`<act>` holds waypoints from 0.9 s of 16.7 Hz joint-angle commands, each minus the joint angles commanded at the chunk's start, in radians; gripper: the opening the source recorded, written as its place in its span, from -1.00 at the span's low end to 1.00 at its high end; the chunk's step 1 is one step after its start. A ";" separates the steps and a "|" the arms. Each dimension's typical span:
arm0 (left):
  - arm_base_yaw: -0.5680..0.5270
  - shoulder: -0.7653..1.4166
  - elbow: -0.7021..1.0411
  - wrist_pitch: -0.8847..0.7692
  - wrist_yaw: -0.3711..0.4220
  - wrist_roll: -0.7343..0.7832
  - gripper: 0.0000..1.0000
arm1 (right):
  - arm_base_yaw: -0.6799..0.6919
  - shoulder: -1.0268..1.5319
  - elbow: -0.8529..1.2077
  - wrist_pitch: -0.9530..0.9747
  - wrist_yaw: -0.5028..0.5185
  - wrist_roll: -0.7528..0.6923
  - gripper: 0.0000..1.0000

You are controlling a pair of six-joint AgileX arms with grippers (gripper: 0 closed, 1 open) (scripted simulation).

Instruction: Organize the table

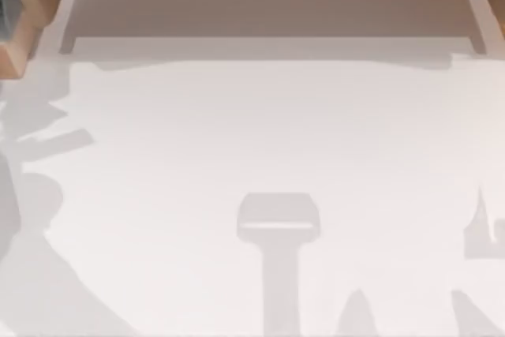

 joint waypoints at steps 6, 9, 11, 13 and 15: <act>0.003 -0.004 -0.003 0.001 0.002 0.000 1.00 | 0.000 0.000 0.000 0.000 0.000 0.000 1.00; 0.022 -0.049 -0.049 0.015 0.015 0.003 1.00 | 0.000 0.000 0.000 0.000 0.000 0.000 1.00; 0.039 -0.085 -0.093 0.027 0.030 0.008 1.00 | 0.000 0.000 0.000 0.000 0.000 0.000 1.00; 0.056 -0.116 -0.140 0.039 0.048 0.016 1.00 | 0.000 0.000 0.000 0.000 0.000 0.000 1.00; 0.070 -0.132 -0.184 0.046 0.062 0.024 1.00 | 0.000 0.000 0.000 0.000 0.000 0.000 1.00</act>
